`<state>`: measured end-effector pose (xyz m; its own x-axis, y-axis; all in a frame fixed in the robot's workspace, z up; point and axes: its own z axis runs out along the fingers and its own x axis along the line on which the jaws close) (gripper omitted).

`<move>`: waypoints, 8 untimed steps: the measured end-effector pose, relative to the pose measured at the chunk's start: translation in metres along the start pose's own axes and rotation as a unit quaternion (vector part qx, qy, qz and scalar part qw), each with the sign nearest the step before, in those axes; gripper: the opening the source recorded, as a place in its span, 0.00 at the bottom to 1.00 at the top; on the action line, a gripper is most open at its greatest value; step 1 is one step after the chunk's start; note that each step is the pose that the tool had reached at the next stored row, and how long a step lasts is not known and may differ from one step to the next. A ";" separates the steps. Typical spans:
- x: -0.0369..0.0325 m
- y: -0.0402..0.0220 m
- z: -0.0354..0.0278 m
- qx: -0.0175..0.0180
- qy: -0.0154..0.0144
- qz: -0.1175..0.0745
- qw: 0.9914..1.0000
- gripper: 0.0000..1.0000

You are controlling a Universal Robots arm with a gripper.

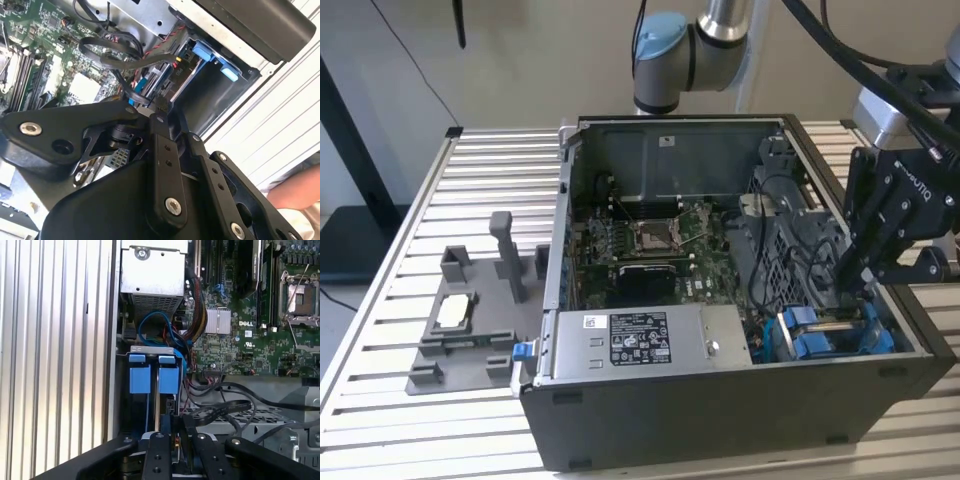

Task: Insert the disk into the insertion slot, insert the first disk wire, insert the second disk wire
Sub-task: 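Insert the second disk wire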

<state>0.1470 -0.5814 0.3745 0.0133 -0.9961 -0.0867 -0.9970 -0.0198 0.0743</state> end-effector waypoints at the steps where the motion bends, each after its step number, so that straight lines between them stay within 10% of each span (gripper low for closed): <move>1: 0.0000 0.0009 0.0001 0.000 0.000 0.000 1.000 0.24; 5: -0.0001 0.0086 0.0006 0.005 0.000 0.000 1.000 0.24; 8: -0.0005 0.0159 0.0013 0.019 0.003 -0.001 1.000 0.24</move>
<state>0.1311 -0.5810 0.3745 0.0166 -0.9966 -0.0804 -0.9992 -0.0195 0.0362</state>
